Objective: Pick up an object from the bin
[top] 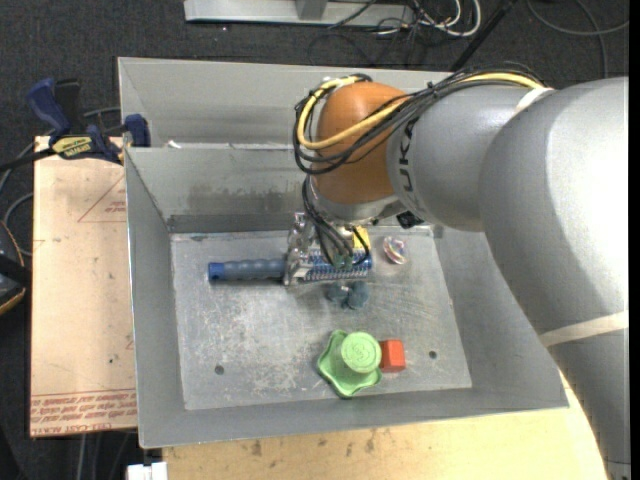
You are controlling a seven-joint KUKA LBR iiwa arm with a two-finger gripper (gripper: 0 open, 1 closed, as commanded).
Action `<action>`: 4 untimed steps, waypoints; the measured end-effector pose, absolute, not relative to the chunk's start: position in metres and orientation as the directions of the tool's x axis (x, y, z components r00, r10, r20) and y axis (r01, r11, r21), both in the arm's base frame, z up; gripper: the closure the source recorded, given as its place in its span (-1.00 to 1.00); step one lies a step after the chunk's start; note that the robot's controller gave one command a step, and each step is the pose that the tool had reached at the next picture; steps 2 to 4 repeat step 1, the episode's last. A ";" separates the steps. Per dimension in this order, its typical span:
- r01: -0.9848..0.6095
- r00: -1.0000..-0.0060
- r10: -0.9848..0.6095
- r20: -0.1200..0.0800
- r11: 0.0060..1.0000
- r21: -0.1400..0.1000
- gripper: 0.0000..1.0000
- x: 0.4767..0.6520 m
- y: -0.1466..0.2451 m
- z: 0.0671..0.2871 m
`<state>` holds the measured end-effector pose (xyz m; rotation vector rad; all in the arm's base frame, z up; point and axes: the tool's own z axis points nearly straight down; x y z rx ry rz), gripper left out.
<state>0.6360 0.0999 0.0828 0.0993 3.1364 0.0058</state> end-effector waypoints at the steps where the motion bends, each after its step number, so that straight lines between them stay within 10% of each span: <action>1: -0.196 -0.981 -0.195 -0.008 0.981 0.001 1.00 0.613 0.111 0.220; 4: -0.196 -0.981 -0.195 -0.008 0.981 0.001 1.00 0.613 0.111 0.220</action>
Offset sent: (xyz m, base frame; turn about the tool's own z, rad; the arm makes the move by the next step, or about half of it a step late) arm -0.0237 0.0098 0.1345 -0.2609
